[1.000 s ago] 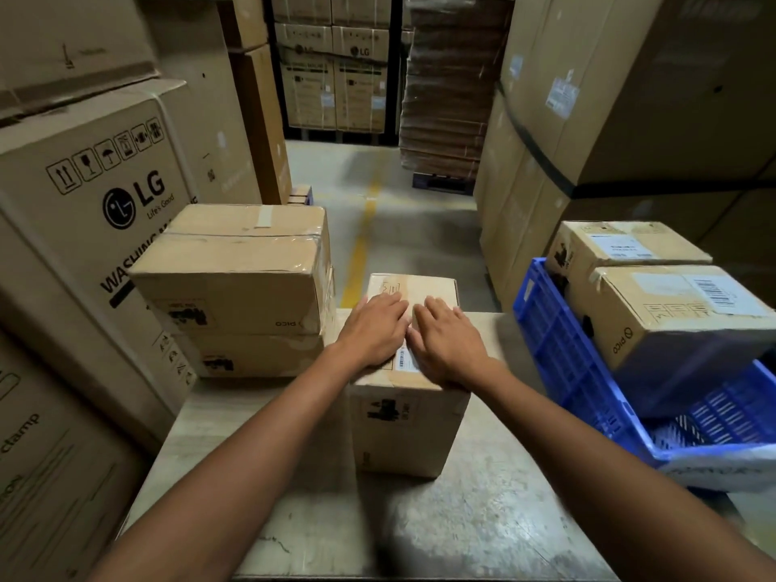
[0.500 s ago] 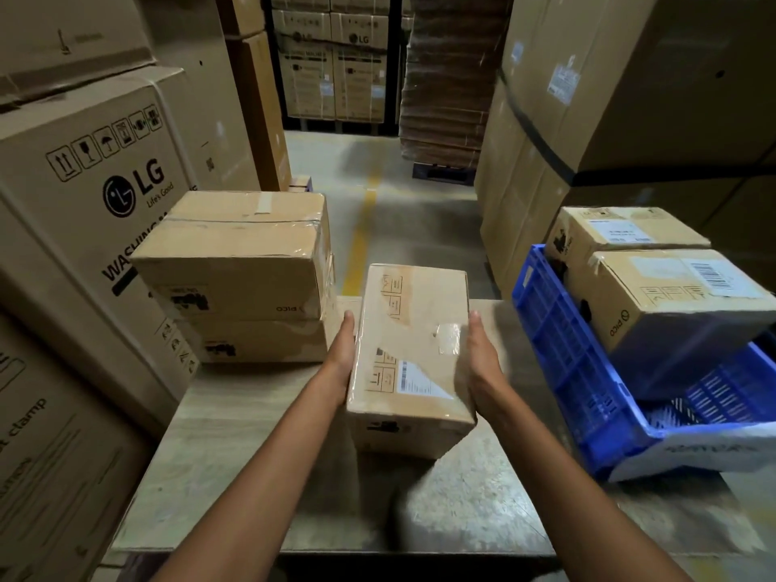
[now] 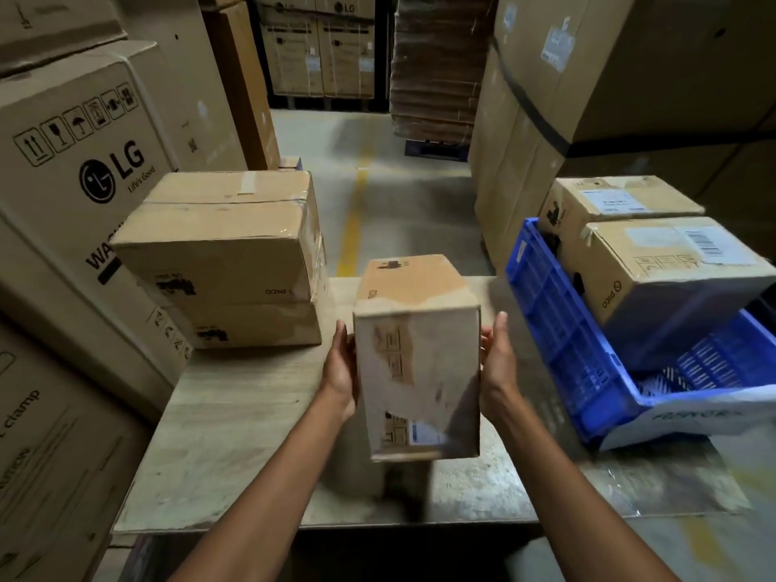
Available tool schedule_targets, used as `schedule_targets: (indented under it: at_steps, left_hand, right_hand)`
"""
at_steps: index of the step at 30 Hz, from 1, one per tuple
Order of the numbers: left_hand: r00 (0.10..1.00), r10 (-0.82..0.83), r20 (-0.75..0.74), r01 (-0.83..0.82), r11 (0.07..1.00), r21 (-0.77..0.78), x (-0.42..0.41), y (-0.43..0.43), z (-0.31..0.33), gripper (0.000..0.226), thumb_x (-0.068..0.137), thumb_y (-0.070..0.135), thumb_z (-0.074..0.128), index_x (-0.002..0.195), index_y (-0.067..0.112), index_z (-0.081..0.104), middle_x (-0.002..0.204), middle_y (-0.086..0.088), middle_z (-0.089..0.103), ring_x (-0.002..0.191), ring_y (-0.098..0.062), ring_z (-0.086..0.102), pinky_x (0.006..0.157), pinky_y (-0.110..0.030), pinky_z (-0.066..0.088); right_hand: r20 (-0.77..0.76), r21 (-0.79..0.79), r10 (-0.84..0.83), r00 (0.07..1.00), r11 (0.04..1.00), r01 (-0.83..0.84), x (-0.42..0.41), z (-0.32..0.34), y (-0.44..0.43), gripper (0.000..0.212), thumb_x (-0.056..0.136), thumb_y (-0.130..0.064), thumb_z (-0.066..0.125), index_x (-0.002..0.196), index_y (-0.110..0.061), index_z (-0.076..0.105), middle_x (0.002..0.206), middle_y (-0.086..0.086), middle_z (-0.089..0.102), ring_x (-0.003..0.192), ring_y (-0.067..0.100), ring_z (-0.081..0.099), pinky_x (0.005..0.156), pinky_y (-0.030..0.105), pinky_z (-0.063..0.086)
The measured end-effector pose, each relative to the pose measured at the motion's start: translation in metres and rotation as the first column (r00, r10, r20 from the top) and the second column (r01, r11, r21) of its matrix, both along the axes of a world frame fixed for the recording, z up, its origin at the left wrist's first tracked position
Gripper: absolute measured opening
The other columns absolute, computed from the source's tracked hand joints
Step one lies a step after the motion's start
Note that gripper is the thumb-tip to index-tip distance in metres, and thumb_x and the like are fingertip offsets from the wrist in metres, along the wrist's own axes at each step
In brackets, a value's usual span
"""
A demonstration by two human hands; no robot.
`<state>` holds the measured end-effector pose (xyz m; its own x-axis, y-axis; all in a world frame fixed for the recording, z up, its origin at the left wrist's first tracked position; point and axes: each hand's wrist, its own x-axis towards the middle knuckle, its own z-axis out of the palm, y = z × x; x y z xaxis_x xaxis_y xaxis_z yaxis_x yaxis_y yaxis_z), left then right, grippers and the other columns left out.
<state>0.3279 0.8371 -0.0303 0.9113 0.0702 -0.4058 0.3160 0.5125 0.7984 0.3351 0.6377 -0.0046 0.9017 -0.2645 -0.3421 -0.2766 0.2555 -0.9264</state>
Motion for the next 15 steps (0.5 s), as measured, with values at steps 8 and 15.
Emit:
schedule_targets:
  at_steps: [8,15]
  left_hand:
    - [0.985,-0.084,-0.149,0.075,0.995,-0.070,-0.004,-0.006,-0.035,0.067,0.101,0.061,0.031,0.131,0.010,0.062,0.129,-0.022,0.064,0.118,-0.040,0.062,0.103,-0.051,0.047]
    - [0.989,-0.024,-0.145,0.045,0.989,0.142,0.003,-0.003,-0.033,0.058,0.106,0.053,0.026,0.137,0.013,0.053,0.128,-0.010,0.065,0.117,-0.031,0.062,0.089,-0.041,0.053]
  right_hand:
    - [-0.169,0.003,0.060,0.984,0.998,-0.060,-0.013,-0.049,-0.014,0.064,0.104,-0.059,0.032,0.098,-0.008,0.070,0.107,0.022,0.073,0.103,0.037,0.068,0.092,0.048,0.052]
    - [-0.243,-0.094,0.087,0.966,0.989,-0.112,-0.008,-0.042,-0.016,0.059,0.106,-0.054,0.031,0.105,-0.004,0.064,0.104,0.013,0.071,0.088,0.024,0.066,0.078,0.039,0.051]
